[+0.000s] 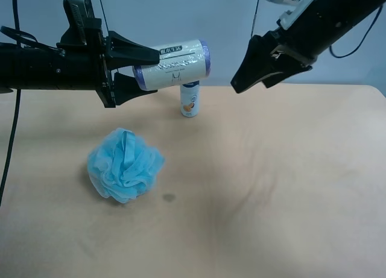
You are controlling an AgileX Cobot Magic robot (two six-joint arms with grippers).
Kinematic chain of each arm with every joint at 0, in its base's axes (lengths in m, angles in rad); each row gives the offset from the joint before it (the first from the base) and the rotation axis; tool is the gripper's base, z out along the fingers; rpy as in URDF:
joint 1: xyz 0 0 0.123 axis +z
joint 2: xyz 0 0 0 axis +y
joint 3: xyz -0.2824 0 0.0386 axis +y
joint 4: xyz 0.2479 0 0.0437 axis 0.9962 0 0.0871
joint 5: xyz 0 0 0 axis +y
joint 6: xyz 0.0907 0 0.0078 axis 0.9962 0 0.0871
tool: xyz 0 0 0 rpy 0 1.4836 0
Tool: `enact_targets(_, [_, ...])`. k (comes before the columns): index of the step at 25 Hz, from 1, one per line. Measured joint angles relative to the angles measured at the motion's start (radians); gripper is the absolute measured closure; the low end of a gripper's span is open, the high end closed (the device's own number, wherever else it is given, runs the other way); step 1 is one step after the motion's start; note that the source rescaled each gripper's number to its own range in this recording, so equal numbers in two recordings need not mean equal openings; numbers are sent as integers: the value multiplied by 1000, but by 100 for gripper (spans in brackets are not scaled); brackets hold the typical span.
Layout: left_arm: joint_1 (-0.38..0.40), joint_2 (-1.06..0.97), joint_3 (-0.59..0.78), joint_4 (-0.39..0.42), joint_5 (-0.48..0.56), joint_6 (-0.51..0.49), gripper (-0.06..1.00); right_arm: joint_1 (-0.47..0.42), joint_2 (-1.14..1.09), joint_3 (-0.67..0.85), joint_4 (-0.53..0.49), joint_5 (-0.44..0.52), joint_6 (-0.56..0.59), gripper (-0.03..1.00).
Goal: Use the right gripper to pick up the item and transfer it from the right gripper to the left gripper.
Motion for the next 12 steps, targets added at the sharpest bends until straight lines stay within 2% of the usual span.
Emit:
enact_targets(3, [0, 0, 0, 0, 0, 0, 92, 0, -38, 0, -177, -10, 86, 33])
enact_targets(6, [0, 0, 0, 0, 0, 0, 92, 0, -50, 0, -306, 0, 184, 33])
enact_targets(12, [0, 0, 0, 0, 0, 0, 92, 0, -81, 0, -468, 35, 317, 33])
